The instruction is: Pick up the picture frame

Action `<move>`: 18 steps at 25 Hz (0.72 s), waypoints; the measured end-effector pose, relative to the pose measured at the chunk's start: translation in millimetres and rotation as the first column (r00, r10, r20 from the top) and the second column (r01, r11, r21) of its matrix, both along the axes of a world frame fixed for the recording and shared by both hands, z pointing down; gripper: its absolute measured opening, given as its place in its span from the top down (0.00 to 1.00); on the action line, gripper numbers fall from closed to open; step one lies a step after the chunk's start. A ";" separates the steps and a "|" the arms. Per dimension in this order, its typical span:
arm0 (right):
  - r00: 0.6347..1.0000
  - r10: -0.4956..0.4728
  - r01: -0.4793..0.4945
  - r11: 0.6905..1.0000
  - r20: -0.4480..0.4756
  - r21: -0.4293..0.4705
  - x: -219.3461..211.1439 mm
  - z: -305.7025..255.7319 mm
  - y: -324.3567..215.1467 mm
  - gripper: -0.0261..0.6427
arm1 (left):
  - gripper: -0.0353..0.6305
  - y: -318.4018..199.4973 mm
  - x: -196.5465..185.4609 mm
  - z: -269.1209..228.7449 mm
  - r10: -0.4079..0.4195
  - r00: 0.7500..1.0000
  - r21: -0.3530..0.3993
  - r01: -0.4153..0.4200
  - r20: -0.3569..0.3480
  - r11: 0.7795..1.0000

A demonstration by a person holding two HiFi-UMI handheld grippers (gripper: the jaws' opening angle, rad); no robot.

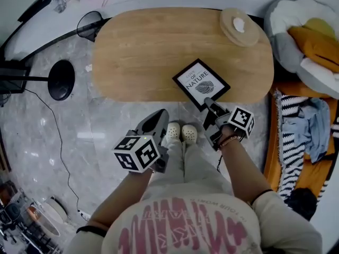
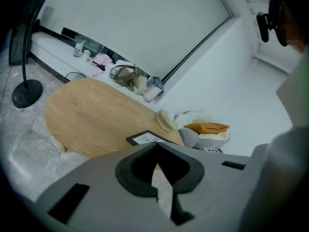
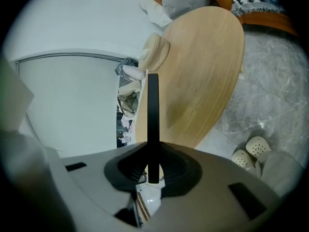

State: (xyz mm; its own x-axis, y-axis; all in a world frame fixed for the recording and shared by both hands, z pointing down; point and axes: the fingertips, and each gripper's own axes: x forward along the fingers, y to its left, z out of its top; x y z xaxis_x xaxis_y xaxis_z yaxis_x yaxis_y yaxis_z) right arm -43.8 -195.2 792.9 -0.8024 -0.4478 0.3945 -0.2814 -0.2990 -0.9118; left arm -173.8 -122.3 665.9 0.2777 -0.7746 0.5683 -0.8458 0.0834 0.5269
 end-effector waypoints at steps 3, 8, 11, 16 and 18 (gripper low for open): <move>0.999 0.017 -0.018 1.000 0.035 0.021 6.0 -6.7 -4.7 0.85 | 0.94 -2.3 4.1 1.3 0.008 1.000 0.017 -0.009 0.025 1.000; 0.995 0.030 -0.037 0.997 0.100 0.070 3.7 -63.7 -19.4 0.85 | 0.94 -20.8 -0.7 -42.8 0.000 0.999 0.072 -0.003 0.046 0.997; 0.992 0.015 -0.031 0.991 0.123 0.130 2.6 -100.7 -30.6 0.85 | 0.94 -38.0 0.6 -74.6 0.002 0.998 0.126 -0.010 0.064 0.992; 0.986 -0.015 -0.023 0.974 0.166 0.226 2.3 -160.3 -48.7 0.85 | 0.94 -63.6 4.5 -130.4 0.008 0.996 0.232 -0.030 0.092 0.972; 0.981 -0.022 -0.031 0.964 0.194 0.263 6.9 -183.9 -53.0 0.85 | 0.94 -68.3 9.5 -152.8 0.007 0.995 0.274 -0.034 0.097 0.961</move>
